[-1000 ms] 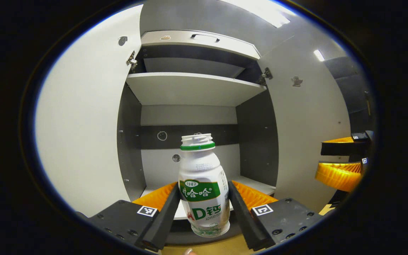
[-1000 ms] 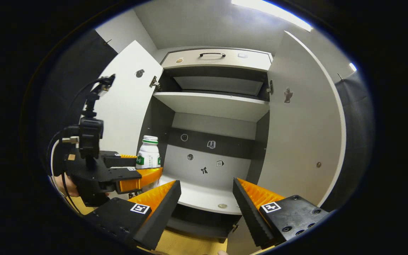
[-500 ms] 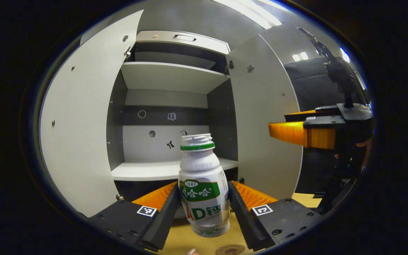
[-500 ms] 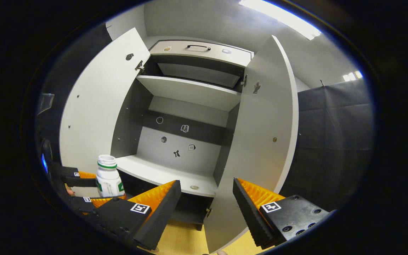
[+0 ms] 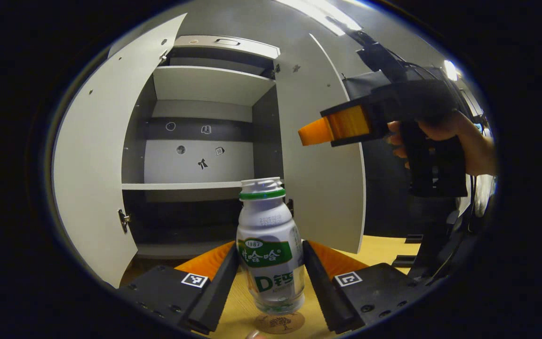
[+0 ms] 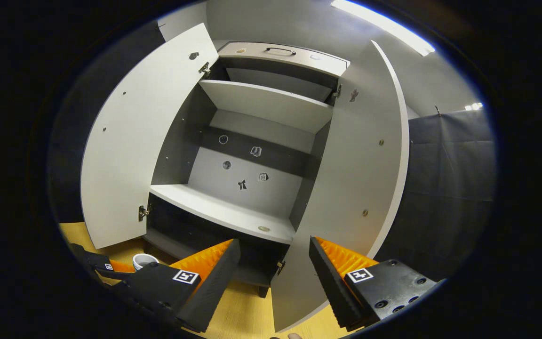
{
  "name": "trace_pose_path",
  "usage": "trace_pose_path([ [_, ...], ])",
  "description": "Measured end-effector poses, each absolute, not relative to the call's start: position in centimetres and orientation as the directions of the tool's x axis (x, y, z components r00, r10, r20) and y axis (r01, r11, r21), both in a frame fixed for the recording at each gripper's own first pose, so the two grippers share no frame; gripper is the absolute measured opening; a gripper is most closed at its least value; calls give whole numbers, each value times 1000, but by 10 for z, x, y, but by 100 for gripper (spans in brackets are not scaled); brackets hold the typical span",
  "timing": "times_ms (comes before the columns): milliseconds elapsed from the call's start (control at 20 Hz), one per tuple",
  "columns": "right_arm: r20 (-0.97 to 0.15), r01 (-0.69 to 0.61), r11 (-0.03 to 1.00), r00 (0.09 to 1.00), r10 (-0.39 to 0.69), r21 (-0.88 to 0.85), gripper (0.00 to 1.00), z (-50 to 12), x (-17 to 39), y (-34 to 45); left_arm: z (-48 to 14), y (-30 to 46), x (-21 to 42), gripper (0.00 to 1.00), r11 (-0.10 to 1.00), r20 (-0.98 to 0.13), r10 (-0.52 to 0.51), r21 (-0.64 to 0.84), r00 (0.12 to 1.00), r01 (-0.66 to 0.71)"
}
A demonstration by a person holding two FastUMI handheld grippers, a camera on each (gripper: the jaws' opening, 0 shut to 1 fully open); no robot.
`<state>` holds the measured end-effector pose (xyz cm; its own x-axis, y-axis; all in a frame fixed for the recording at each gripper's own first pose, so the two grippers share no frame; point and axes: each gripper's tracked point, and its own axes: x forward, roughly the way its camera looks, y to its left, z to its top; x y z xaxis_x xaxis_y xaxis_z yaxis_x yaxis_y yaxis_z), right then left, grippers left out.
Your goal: Grasp the bottle in the cabinet with the left hand and place it on the coaster, then close the right door with the right hand and the left door with the left hand.
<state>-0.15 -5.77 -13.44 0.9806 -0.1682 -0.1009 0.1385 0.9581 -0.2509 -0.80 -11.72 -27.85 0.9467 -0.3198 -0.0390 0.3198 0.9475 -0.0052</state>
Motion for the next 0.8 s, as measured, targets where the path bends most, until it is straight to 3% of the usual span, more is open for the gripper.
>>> trace_pose_path([
  [200,-68,138,948,984,-163,-287,98,-157,-7,-61,-311,-125,-11,82,959,-21,-280,47,960,280],
  [450,-104,68,946,989,-105,-316,98,-183,-15,-49,-346,-130,-7,82,968,-48,-243,49,969,245],
  [800,-131,60,947,986,-105,-314,98,-194,-17,-56,-374,-119,-1,82,981,-83,-185,37,979,188],
])
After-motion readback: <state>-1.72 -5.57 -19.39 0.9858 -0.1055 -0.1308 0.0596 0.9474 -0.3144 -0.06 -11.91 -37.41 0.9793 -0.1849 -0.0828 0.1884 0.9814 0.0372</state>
